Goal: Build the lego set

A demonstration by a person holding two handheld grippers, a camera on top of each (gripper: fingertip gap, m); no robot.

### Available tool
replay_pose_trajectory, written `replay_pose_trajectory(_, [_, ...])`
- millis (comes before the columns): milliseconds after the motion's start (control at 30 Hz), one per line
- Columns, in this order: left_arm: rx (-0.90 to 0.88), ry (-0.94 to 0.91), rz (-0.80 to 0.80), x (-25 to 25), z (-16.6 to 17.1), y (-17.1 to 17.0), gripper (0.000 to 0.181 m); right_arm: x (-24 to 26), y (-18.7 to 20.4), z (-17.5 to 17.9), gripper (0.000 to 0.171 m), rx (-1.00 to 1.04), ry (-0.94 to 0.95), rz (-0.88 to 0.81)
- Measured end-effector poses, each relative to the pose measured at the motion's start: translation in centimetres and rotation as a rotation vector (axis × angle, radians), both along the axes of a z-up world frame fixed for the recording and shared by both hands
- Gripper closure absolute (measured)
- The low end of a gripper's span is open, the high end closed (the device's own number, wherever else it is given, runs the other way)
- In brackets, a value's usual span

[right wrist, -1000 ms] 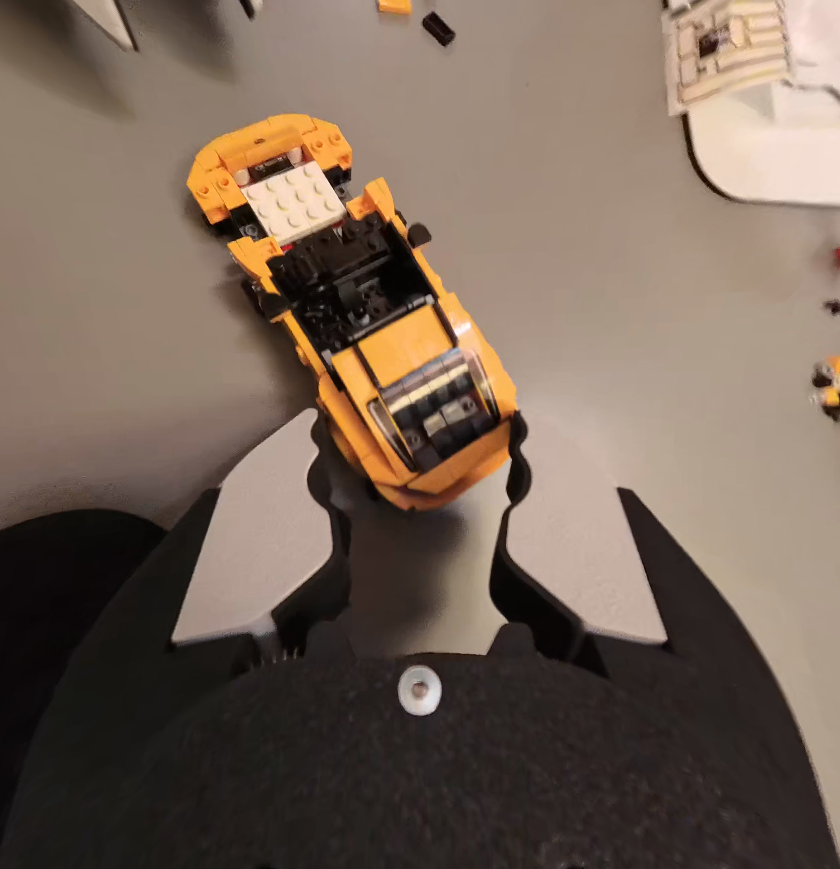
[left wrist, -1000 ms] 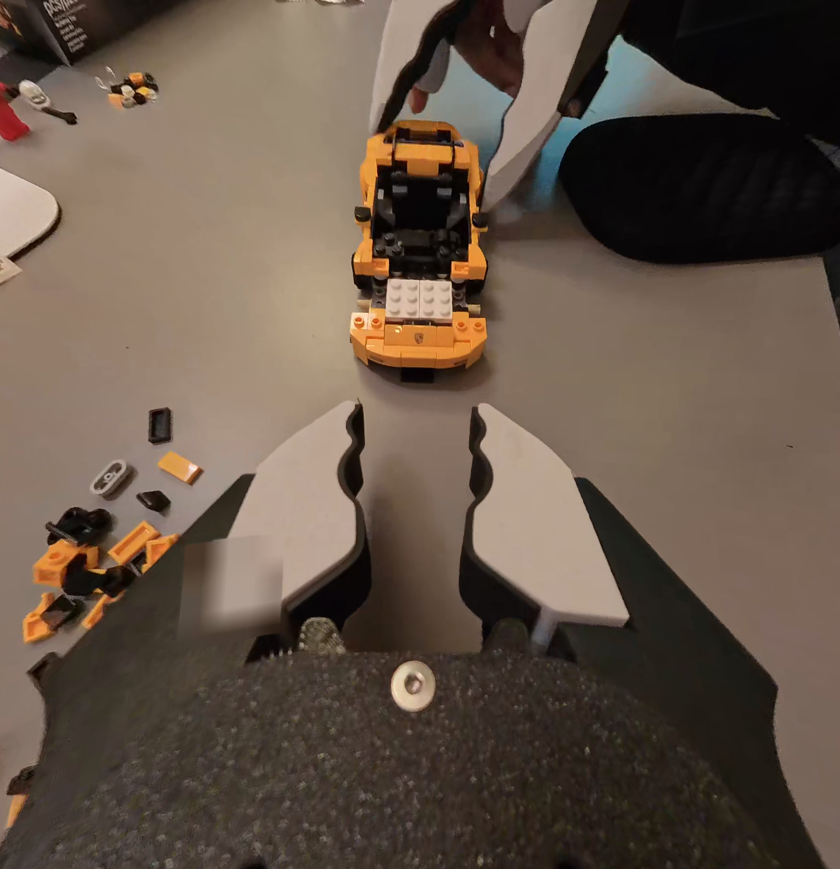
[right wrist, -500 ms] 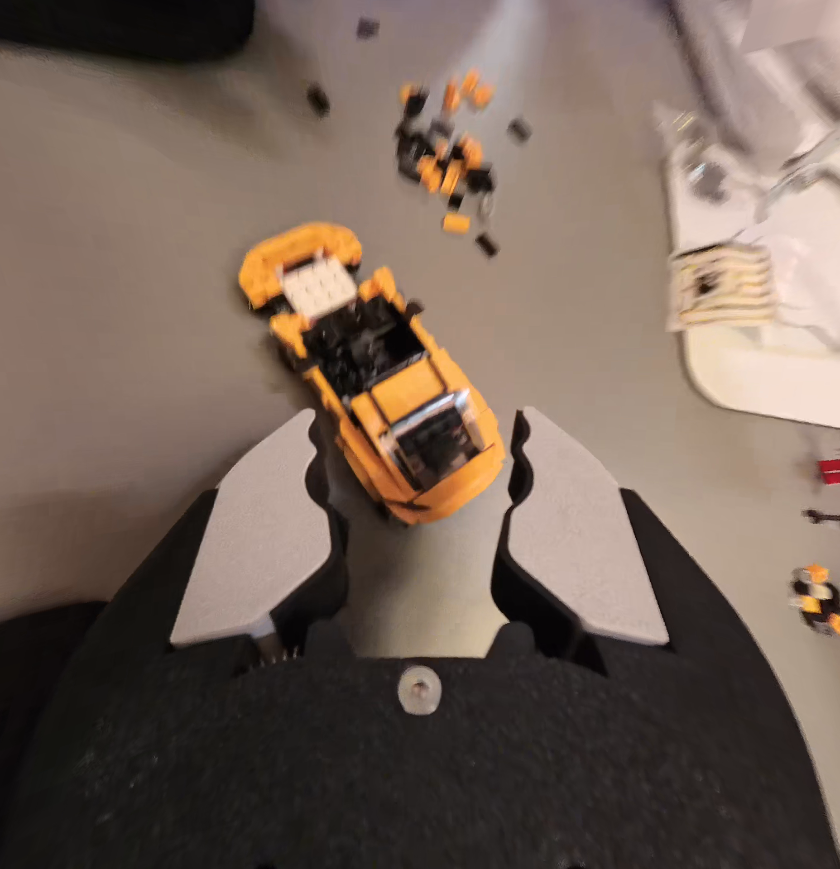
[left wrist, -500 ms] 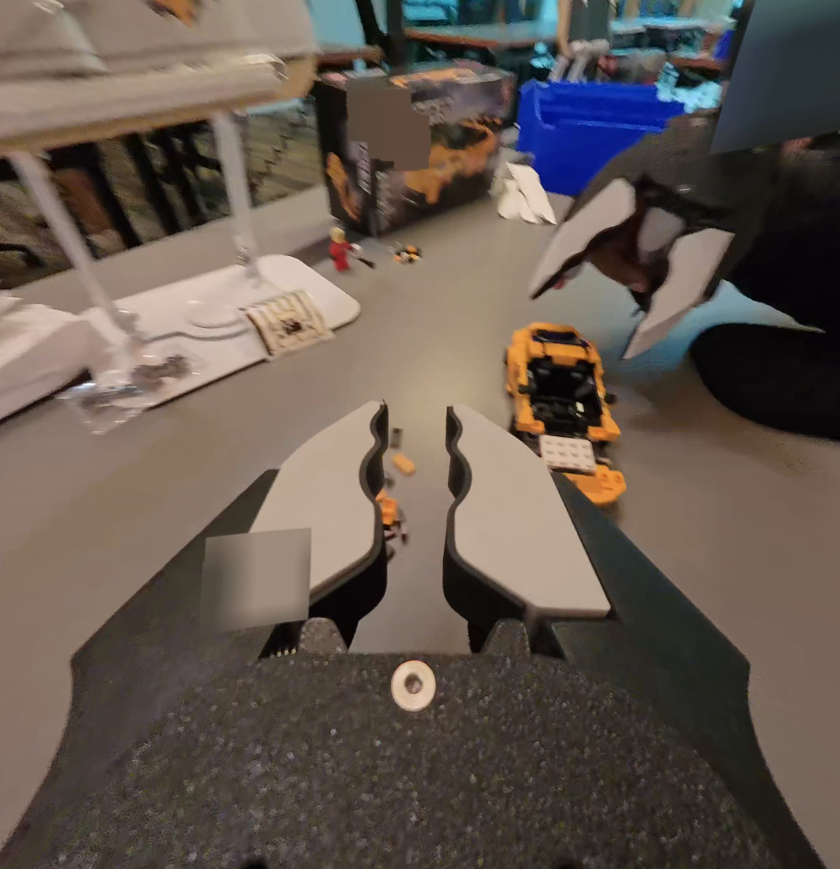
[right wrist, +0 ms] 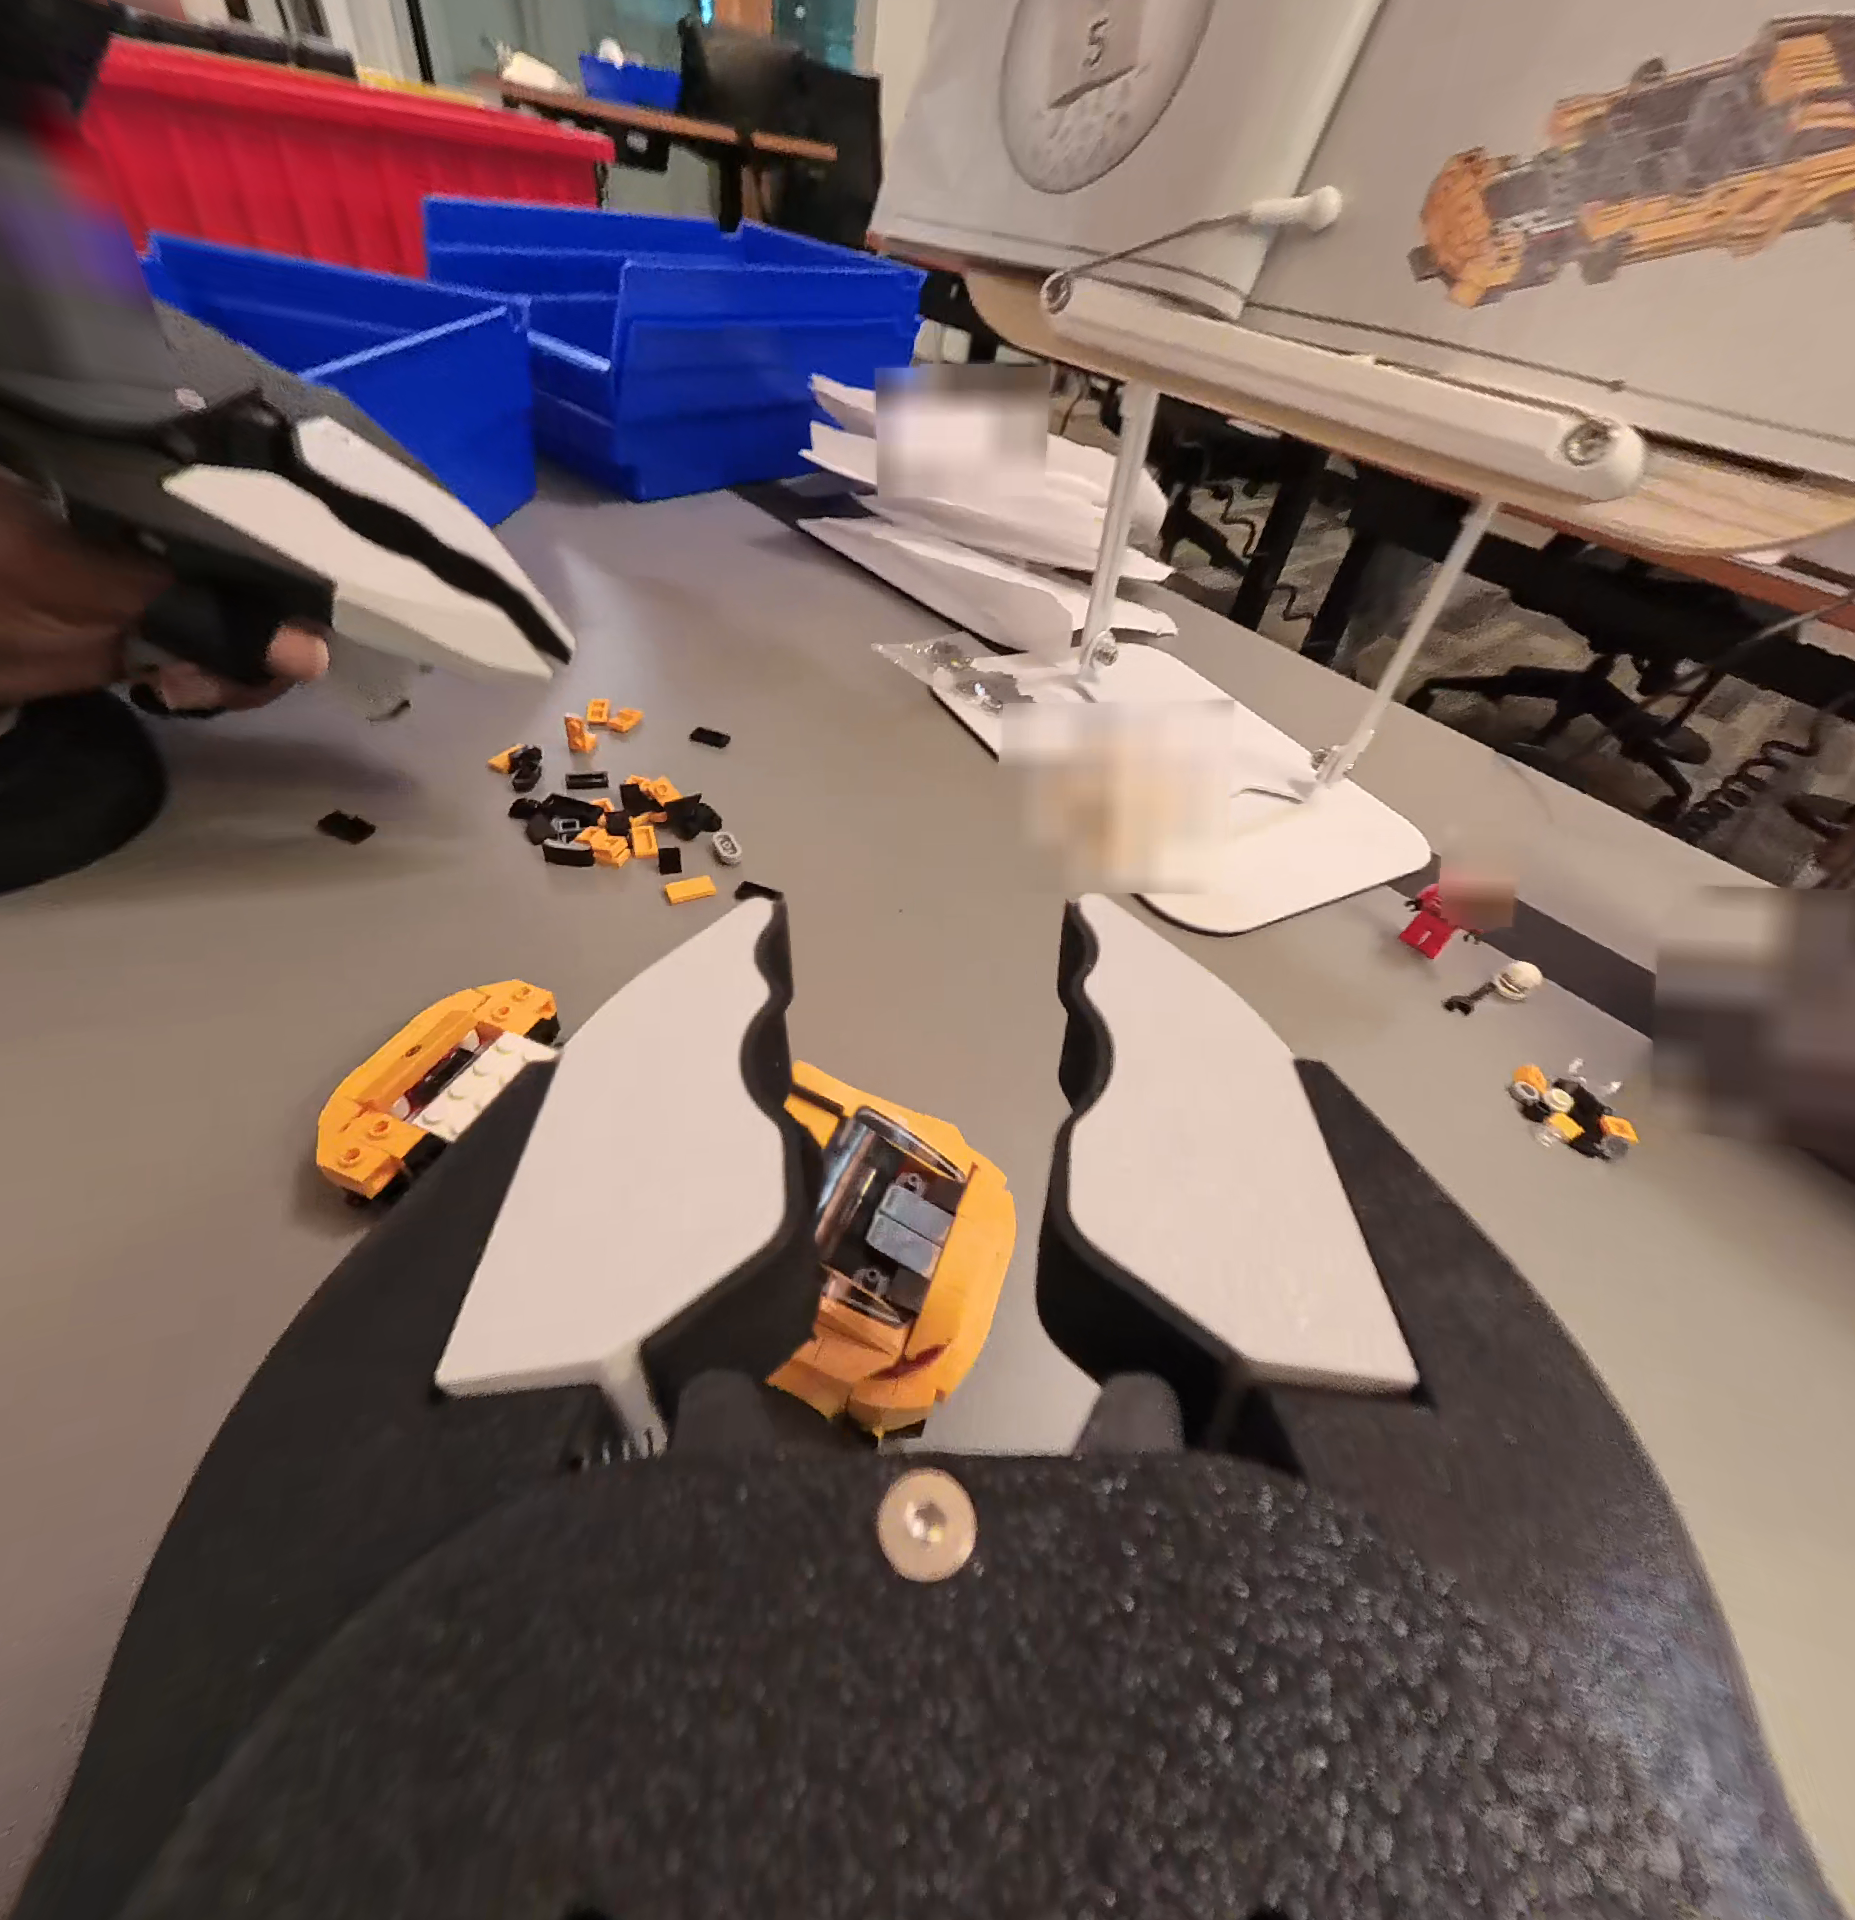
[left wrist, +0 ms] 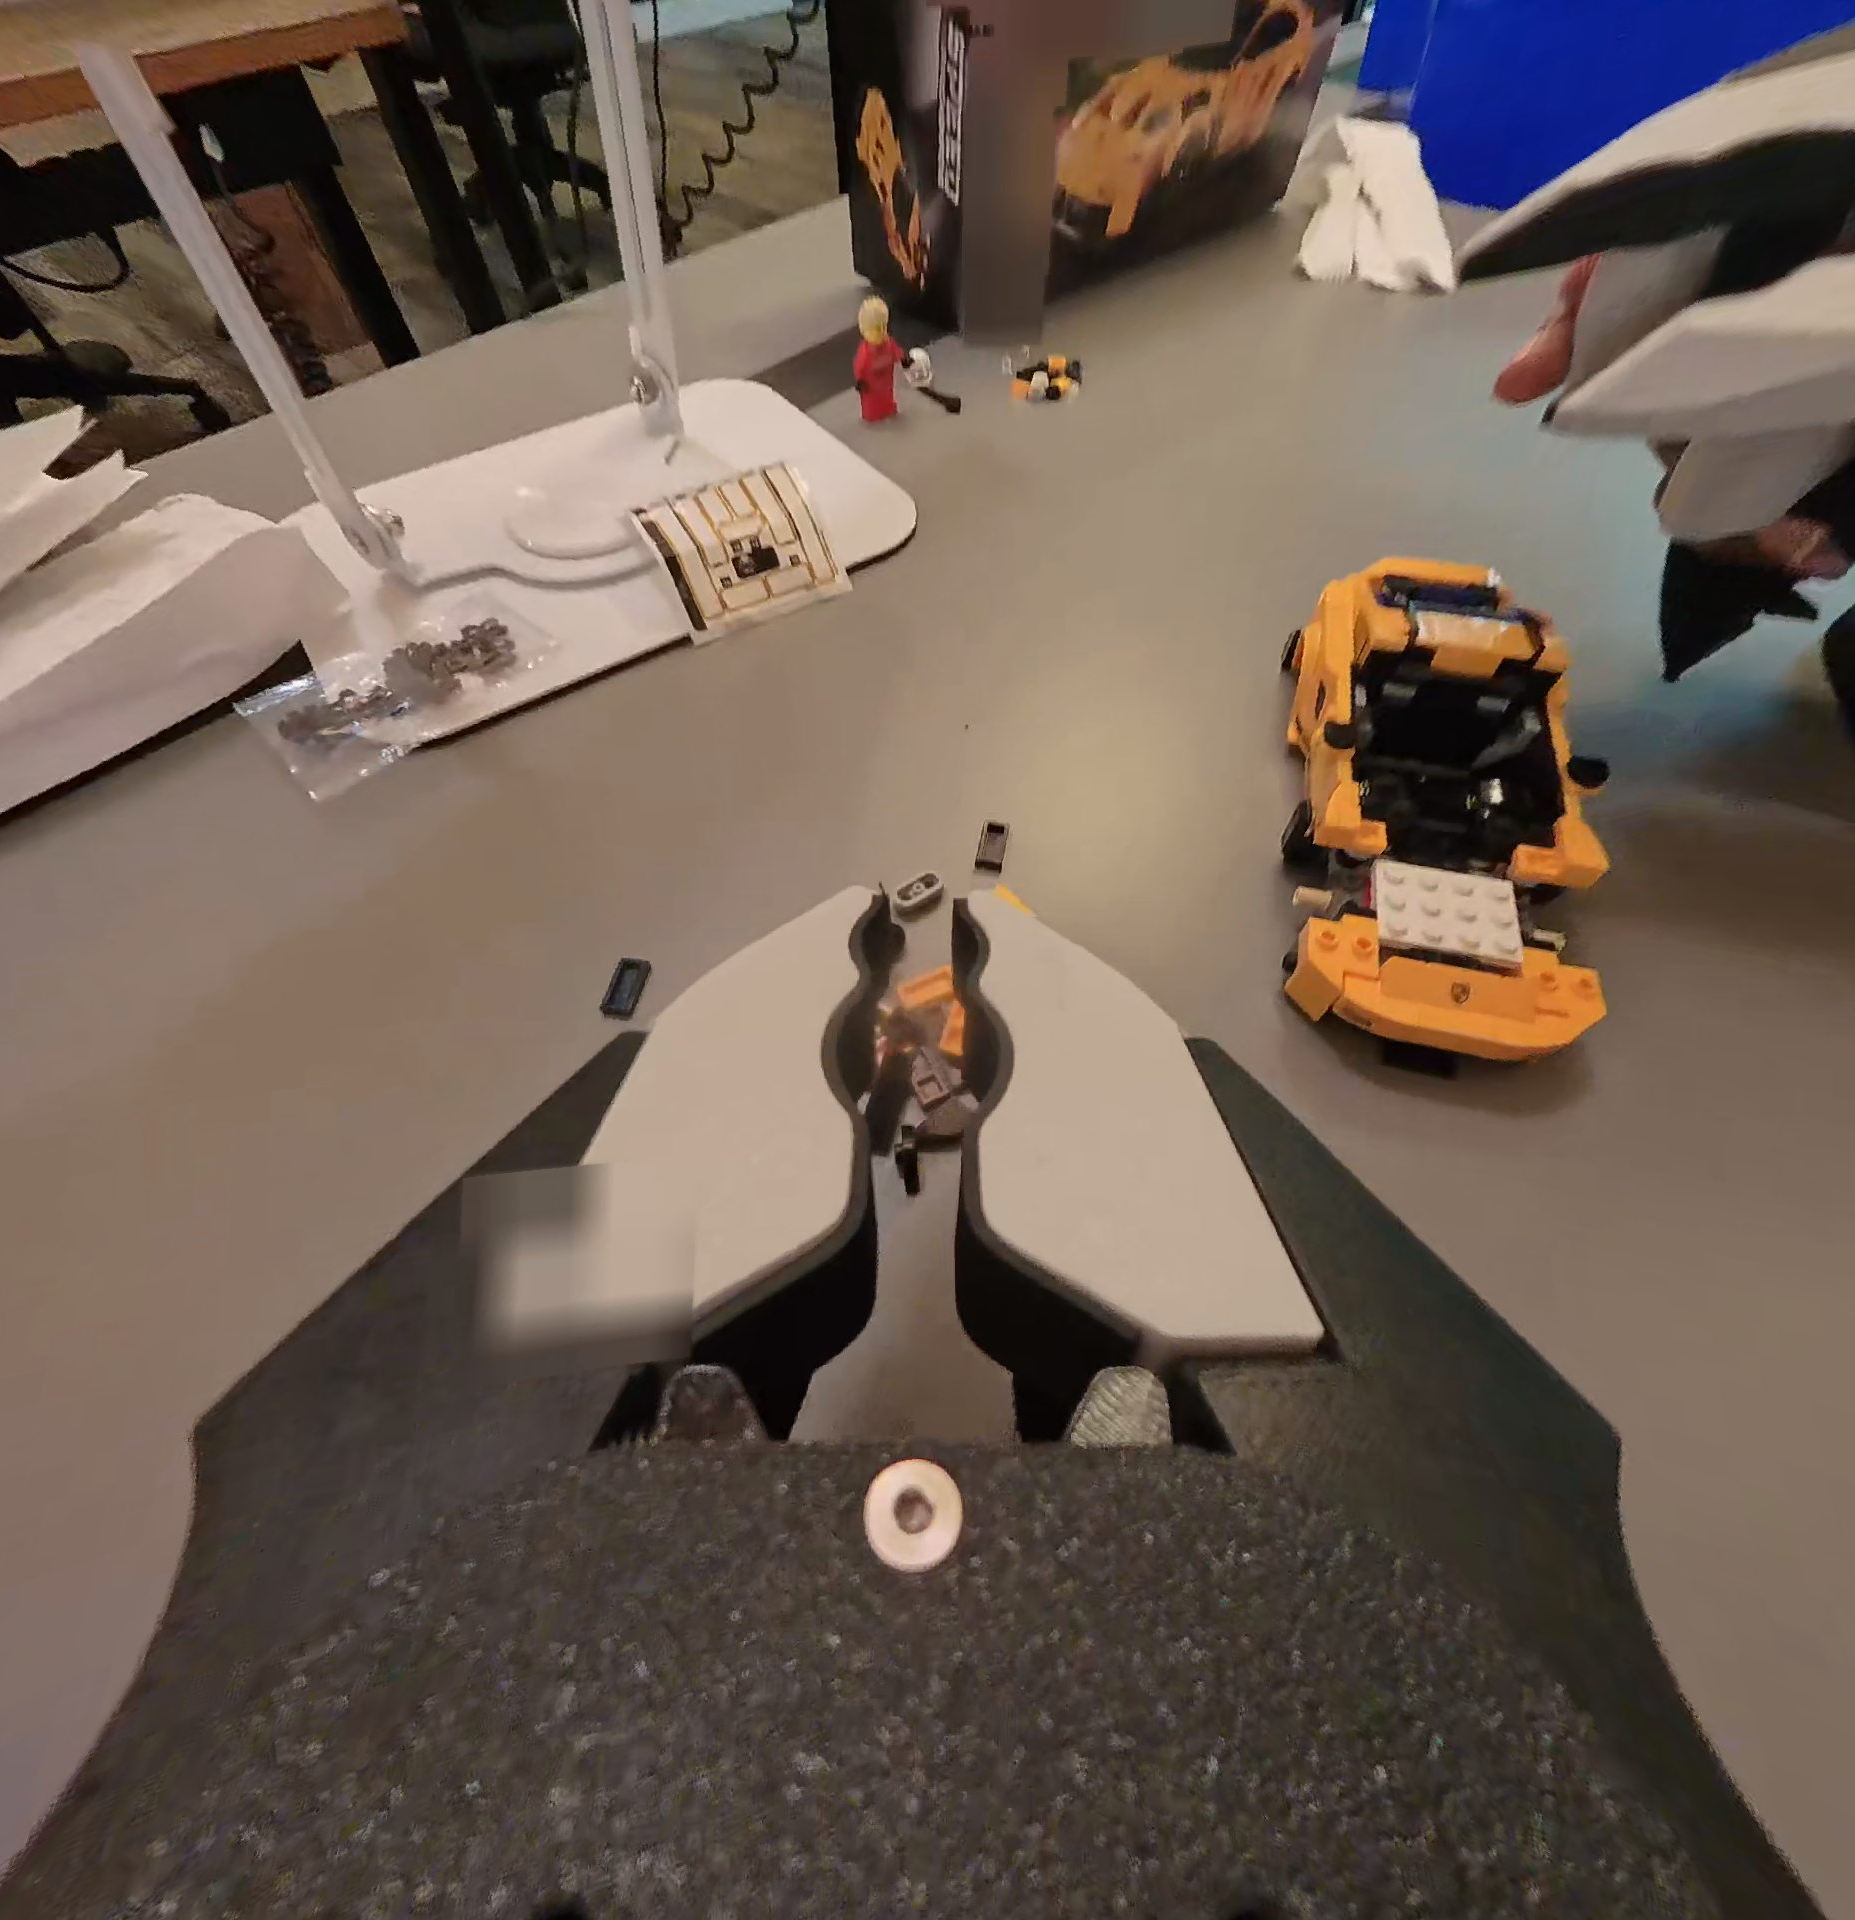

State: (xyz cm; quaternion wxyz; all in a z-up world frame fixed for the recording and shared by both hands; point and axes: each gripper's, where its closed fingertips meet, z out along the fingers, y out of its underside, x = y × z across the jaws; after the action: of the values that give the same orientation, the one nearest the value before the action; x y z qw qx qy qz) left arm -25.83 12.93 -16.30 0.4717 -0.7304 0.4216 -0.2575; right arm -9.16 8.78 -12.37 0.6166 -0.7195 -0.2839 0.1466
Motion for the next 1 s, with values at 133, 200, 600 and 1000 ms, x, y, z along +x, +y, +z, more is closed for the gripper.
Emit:
replay_pose_trajectory(133, [-0.04,0.055,-0.016,0.1,-1.4,-0.1,0.166,0.3,-0.4,-0.4,0.125,-0.011,0.058,-0.007])
replay_pose_trajectory(200, [-0.06,0.063,-0.034,0.4,-1.9,-0.3,0.164,0.4,-0.6,-0.3,0.125,-0.005,0.065,-0.014])
replay_pose_trajectory(600, [-0.074,0.242,-0.053,0.0,-4.4,-1.0,0.15,1.3,-0.5,0.4,0.129,0.018,0.1,-0.062])
replay_pose_trajectory(1000, [-0.125,0.334,-0.155,-4.6,-1.6,-4.1,0.174,2.8,0.0,-0.4,0.14,0.082,-0.056,-0.154])
